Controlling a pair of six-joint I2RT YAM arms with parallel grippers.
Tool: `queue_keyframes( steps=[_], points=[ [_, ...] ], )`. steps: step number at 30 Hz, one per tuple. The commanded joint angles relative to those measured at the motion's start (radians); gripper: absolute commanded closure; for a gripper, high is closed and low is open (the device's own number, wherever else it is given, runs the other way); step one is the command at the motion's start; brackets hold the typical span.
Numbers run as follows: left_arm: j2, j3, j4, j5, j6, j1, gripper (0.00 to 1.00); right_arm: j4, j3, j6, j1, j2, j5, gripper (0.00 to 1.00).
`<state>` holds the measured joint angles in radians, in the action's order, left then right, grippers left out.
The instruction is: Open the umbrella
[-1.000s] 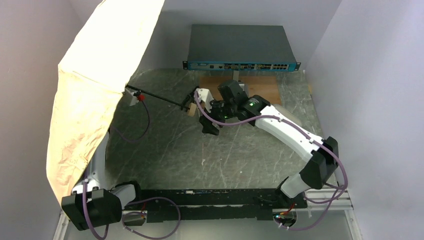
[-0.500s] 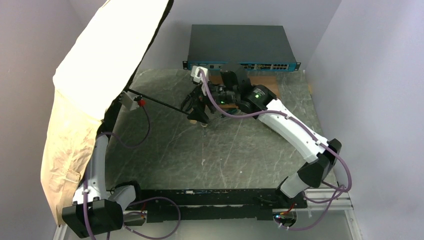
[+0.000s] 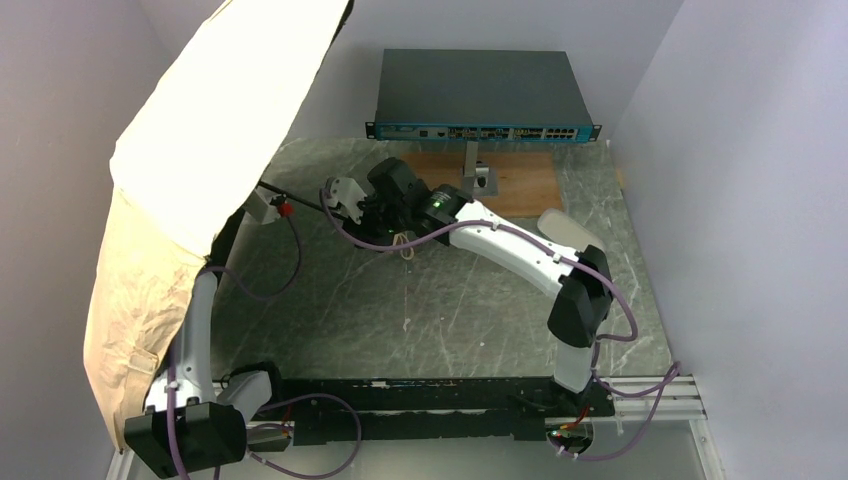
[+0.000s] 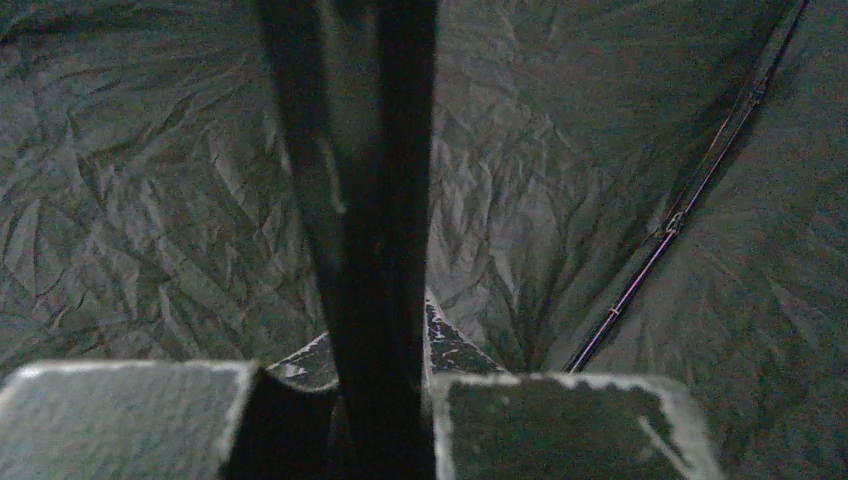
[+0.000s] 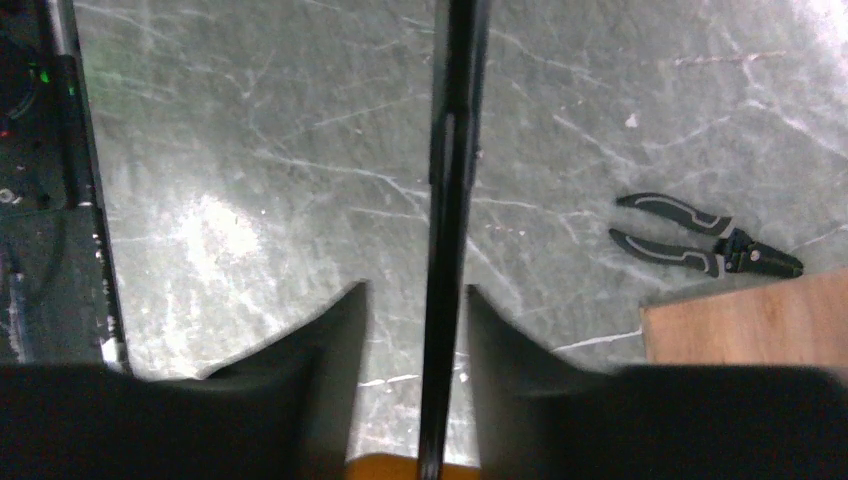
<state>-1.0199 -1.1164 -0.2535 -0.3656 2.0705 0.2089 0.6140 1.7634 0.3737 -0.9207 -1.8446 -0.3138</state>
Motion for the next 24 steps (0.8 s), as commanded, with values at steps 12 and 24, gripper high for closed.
queue_keyframes(
  steps=[12, 24],
  points=[
    [-0.117, -0.057, 0.377, 0.256, 0.100, 0.062, 0.99, 0.212, -0.159, 0.114, 0.005, 0.102, 0.075, 1.00],
    [-0.277, -0.210, 0.515, 0.254, 0.151, 0.228, 0.90, 0.258, -0.287, 0.132, 0.005, 0.183, 0.076, 1.00]
  ],
)
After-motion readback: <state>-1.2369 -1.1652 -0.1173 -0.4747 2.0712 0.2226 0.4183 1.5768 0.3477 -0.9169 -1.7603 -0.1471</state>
